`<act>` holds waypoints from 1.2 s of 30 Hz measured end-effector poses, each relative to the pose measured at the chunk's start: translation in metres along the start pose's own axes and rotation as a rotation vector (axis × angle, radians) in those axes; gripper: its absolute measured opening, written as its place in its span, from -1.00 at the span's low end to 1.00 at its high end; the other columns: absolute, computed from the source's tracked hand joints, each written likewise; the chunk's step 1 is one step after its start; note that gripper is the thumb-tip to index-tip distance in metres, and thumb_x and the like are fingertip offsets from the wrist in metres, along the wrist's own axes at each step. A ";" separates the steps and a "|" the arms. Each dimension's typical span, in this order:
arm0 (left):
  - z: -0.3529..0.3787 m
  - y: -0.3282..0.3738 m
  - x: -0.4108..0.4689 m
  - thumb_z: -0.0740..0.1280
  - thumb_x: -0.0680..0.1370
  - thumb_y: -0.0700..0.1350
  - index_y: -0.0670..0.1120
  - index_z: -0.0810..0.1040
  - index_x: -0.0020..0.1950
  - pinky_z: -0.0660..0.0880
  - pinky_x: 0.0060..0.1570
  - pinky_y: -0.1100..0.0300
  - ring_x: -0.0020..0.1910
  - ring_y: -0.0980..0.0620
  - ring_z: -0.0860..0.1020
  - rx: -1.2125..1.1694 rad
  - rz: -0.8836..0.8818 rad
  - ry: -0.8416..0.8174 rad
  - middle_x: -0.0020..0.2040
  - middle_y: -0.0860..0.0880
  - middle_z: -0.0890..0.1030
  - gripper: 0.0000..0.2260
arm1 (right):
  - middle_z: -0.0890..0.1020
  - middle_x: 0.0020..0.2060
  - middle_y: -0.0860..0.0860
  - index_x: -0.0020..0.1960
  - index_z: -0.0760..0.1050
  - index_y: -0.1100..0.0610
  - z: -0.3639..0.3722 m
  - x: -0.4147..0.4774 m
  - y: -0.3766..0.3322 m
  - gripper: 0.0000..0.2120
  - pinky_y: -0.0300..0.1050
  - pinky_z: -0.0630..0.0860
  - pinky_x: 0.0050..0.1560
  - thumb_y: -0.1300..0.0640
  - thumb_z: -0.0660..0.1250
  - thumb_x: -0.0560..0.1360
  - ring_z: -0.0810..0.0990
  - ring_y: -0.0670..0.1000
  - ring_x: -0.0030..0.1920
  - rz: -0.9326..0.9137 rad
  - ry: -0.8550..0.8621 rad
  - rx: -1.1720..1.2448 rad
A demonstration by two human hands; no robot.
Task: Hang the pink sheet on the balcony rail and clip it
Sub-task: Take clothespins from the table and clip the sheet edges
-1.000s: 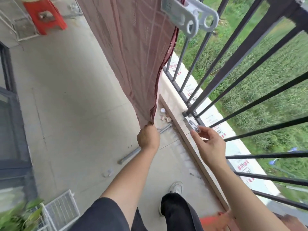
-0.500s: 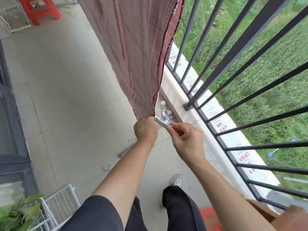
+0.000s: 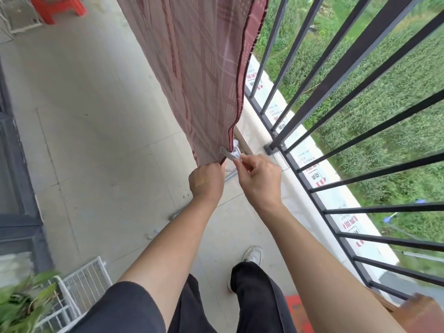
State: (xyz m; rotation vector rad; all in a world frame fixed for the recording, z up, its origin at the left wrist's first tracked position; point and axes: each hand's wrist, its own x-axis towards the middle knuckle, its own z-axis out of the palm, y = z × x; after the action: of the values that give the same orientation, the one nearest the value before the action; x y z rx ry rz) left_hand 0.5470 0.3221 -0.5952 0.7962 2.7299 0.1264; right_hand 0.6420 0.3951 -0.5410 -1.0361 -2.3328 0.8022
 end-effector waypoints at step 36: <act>-0.068 0.030 -0.121 0.06 0.63 0.13 0.03 0.10 0.57 0.09 0.49 -0.05 0.54 -0.08 0.12 0.131 1.125 -0.201 0.59 -0.05 0.05 -0.48 | 0.44 0.35 0.15 0.49 0.30 0.18 -0.129 -0.231 0.025 -0.47 0.08 0.42 0.31 -0.02 0.24 0.60 0.43 0.17 0.34 0.811 0.308 -0.318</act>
State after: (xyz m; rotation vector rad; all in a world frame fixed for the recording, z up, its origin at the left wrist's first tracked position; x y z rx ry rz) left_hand 0.6393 0.2822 -0.4942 2.1272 1.8088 0.0855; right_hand 0.8744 0.2714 -0.5039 -2.1363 -1.7773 0.4717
